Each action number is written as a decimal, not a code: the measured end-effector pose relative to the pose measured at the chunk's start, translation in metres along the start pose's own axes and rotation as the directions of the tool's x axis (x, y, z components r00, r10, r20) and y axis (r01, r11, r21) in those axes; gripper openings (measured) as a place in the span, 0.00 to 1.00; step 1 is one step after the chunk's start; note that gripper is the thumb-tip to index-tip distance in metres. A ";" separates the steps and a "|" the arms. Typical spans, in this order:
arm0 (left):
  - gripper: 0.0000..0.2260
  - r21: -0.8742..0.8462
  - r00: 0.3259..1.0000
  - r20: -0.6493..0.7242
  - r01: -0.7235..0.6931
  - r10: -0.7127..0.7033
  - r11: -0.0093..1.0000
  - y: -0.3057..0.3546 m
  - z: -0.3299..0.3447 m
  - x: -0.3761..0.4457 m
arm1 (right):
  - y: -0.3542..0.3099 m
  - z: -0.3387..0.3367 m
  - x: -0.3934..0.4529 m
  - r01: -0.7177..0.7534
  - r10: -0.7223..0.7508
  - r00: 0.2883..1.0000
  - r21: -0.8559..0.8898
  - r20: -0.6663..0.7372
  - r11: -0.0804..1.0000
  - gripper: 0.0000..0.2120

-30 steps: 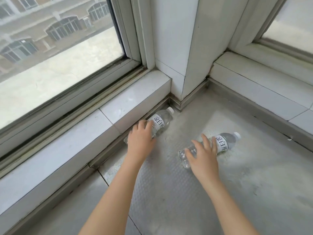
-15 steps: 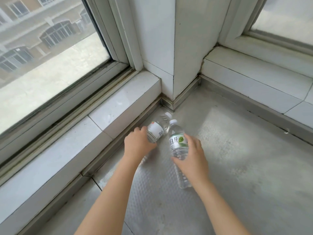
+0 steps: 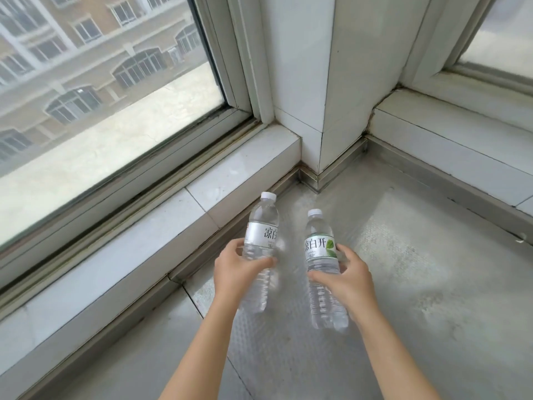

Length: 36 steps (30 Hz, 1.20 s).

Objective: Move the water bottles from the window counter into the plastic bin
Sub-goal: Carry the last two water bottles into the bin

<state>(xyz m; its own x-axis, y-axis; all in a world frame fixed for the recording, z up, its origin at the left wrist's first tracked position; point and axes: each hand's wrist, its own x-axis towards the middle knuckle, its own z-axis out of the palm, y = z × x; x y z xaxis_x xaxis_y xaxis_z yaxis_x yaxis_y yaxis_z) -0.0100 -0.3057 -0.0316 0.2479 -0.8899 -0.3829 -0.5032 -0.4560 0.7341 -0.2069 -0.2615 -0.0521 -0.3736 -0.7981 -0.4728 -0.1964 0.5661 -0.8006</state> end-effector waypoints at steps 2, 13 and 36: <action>0.25 -0.146 0.998 -0.042 0.032 -0.039 0.989 -0.005 -0.015 -0.014 | -0.002 0.004 -0.014 0.025 -0.027 0.999 0.071 0.025 0.997 0.38; 0.21 -0.490 0.957 -0.260 -0.017 -0.128 0.871 -0.043 -0.125 -0.119 | -0.043 0.046 -0.117 0.215 -0.260 0.944 0.218 0.203 0.952 0.41; 0.34 -0.512 0.579 -0.770 -0.310 -0.268 0.801 -0.282 -0.378 -0.478 | -0.044 0.242 -0.536 0.438 -0.510 0.367 0.339 0.778 0.832 0.37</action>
<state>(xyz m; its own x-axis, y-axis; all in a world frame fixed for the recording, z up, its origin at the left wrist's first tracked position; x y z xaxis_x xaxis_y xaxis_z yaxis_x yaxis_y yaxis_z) 0.3266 0.2448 0.1566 0.9159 -0.4012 0.0132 -0.0561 -0.0953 0.9939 0.2213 0.0917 0.1476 0.6681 -0.7423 -0.0516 -0.0199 0.0515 -0.9985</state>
